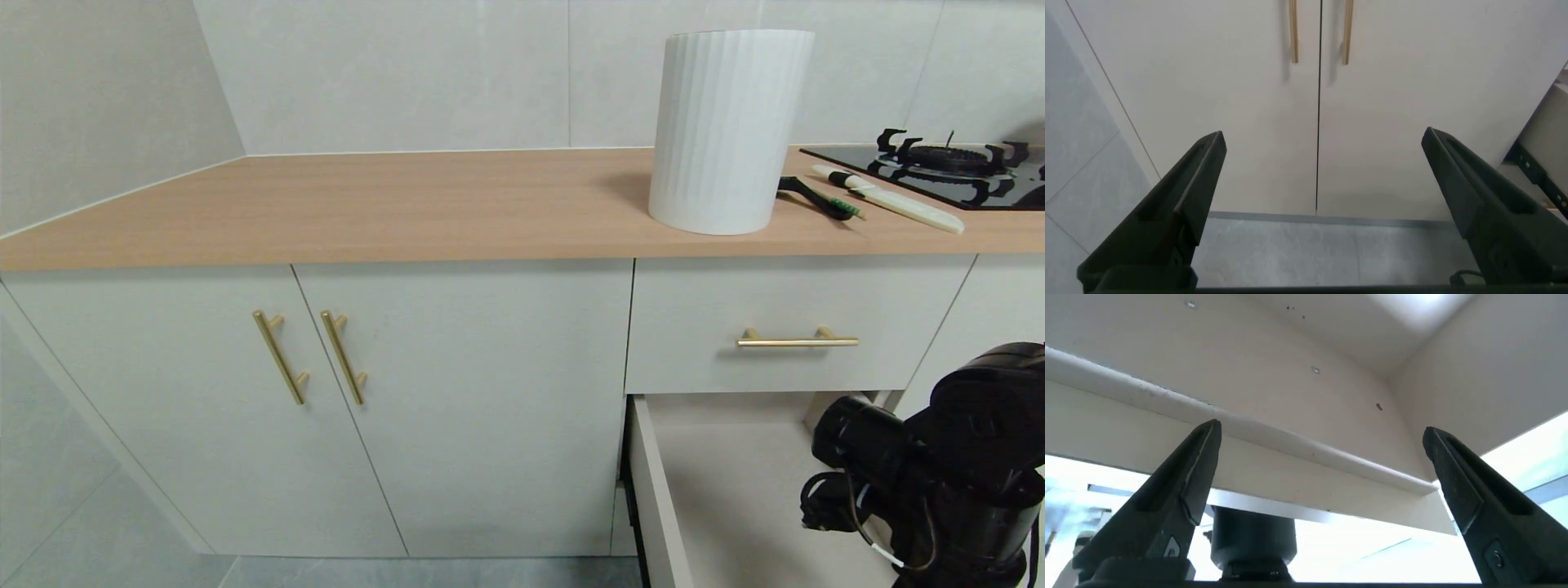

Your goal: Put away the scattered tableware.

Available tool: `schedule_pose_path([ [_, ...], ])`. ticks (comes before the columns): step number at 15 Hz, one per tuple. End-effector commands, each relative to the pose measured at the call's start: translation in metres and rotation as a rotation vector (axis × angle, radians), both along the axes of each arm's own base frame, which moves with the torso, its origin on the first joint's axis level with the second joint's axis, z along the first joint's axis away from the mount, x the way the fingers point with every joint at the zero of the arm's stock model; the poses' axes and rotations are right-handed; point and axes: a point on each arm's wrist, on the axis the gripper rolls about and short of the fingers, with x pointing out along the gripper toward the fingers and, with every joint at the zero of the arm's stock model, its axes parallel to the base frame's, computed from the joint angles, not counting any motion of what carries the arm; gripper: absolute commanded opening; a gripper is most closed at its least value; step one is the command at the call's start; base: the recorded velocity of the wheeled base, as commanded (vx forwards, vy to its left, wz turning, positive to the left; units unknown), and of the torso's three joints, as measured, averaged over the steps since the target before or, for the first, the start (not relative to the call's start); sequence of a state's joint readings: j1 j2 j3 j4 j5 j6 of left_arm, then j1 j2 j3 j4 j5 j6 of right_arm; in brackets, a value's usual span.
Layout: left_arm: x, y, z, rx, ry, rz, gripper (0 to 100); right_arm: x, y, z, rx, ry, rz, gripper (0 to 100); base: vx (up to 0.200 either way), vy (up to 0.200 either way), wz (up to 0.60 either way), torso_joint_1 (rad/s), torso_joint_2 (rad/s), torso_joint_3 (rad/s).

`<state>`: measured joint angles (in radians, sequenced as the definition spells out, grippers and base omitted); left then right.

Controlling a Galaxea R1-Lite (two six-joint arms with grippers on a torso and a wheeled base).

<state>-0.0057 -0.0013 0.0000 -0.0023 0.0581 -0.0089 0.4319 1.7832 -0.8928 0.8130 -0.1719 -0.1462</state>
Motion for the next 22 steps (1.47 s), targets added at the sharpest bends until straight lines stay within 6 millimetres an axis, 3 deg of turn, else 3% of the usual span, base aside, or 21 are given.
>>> schedule_pose_path([
  [1, 0.0, 0.0, 0.0, 0.0, 0.001, 0.0, 100, 0.002, 0.0, 0.012, 0.029, -0.069, -0.015, 100, 0.0, 0.0, 0.0, 0.0, 0.0, 0.0],
  [4, 0.0, 0.0, 0.0, 0.0, 0.001, -0.002, 100, 0.003, 0.0, 0.041, 0.106, -0.221, -0.15, 100, 0.0, 0.0, 0.0, 0.0, 0.0, 0.0],
  [6, 0.0, 0.0, 0.0, 0.0, 0.001, 0.0, 100, 0.001, -0.004, 0.071, 0.251, -0.343, -0.205, 100, 0.0, 0.0, 0.0, 0.0, 0.0, 0.0],
  [9, 0.0, 0.0, 0.0, 0.0, 0.001, 0.0, 100, -0.014, -0.021, 0.111, 0.441, -0.597, -0.274, 100, 0.0, 0.0, 0.0, 0.0, 0.0, 0.0],
  [15, 0.0, 0.0, 0.0, 0.0, 0.001, 0.0, 100, -0.024, -0.031, 0.127, 0.485, -0.718, -0.287, 100, 0.0, 0.0, 0.0, 0.0, 0.0, 0.0],
  [22, 0.0, 0.0, 0.0, 0.0, 0.002, 0.0, 100, -0.037, -0.035, 0.134, 0.537, -0.868, -0.233, 100, 0.0, 0.0, 0.0, 0.01, -0.04, -0.032],
])
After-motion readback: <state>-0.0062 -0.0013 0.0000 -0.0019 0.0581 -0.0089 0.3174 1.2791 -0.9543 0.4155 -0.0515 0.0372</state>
